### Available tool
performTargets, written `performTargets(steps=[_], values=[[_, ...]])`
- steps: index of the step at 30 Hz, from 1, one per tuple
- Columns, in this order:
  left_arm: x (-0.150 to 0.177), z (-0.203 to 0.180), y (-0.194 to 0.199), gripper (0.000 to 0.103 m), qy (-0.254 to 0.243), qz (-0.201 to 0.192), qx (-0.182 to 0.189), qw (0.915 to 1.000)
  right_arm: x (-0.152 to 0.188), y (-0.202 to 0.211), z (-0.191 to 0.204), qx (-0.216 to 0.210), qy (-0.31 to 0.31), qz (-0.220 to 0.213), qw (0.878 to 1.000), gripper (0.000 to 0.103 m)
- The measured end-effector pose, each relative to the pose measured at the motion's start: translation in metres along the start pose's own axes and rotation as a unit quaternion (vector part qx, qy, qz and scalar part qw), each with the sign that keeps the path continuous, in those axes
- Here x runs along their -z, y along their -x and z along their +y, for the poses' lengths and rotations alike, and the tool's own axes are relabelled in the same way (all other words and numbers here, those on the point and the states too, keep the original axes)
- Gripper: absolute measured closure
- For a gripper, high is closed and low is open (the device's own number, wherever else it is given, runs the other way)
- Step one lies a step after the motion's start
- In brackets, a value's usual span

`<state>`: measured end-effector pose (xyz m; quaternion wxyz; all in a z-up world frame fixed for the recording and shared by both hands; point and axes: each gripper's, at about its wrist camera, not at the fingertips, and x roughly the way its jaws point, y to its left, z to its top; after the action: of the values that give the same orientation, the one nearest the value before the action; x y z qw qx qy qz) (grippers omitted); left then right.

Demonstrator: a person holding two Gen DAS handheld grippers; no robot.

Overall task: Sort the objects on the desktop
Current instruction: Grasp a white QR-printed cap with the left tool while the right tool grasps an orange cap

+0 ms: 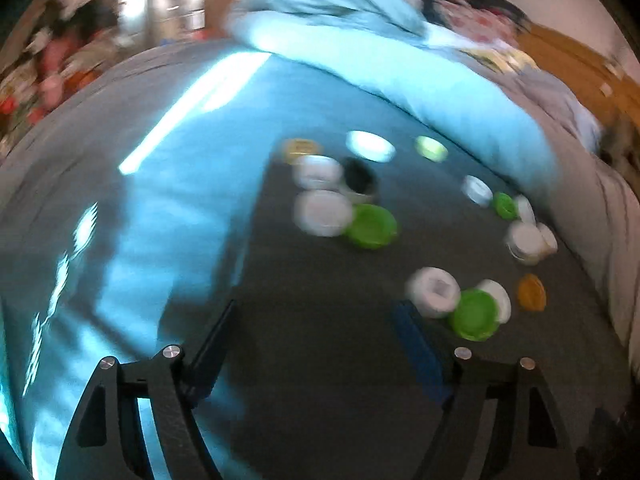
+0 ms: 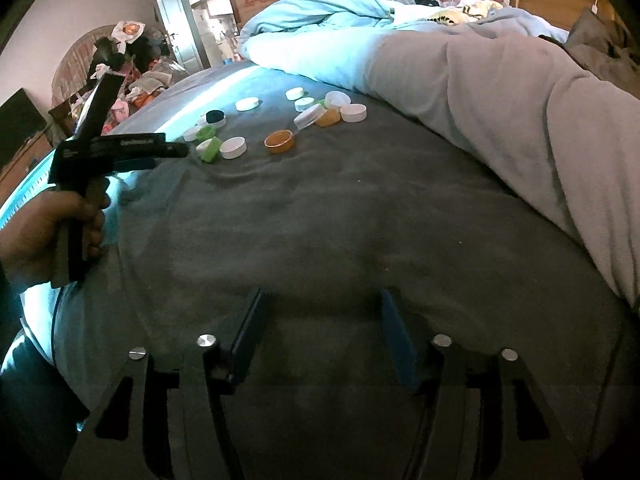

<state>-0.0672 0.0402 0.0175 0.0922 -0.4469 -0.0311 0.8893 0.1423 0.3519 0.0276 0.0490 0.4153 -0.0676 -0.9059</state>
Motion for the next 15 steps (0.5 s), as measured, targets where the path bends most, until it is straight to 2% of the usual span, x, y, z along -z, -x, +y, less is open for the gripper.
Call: performTargets(steps=[1,2,4,6,9,12,15], values=[[0.001,0.004,0.002,0.020,0.010,-0.001,0.008,0.9999,0.000,0.000,0.002,0.001,0.003,-0.001,1.000,0.042],[0.002,0.002,0.002,0.019,-0.001,0.000,0.020,0.9998,0.001,-0.001,0.003,0.001,0.007,-0.002,1.000,0.038],[0.001,-0.012,-0.003,0.018,-0.045,0.009,0.040,0.9982,0.001,-0.003,0.007,0.003,0.017,-0.002,1.000,0.032],[0.000,-0.023,-0.011,0.017,-0.078,0.026,0.027,0.9962,0.002,-0.004,0.011,0.008,0.027,-0.003,1.000,0.027],[-0.005,-0.036,-0.021,0.012,-0.108,0.035,0.030,0.9931,0.002,-0.006,0.012,0.009,0.029,-0.004,1.000,0.025],[-0.007,-0.049,-0.020,0.012,-0.137,0.029,0.070,0.9876,0.002,-0.007,0.012,0.010,0.030,-0.004,0.999,0.024],[-0.007,-0.064,-0.025,0.012,-0.160,0.031,0.079,0.9835,0.002,-0.007,0.013,0.012,0.031,-0.004,0.999,0.023]])
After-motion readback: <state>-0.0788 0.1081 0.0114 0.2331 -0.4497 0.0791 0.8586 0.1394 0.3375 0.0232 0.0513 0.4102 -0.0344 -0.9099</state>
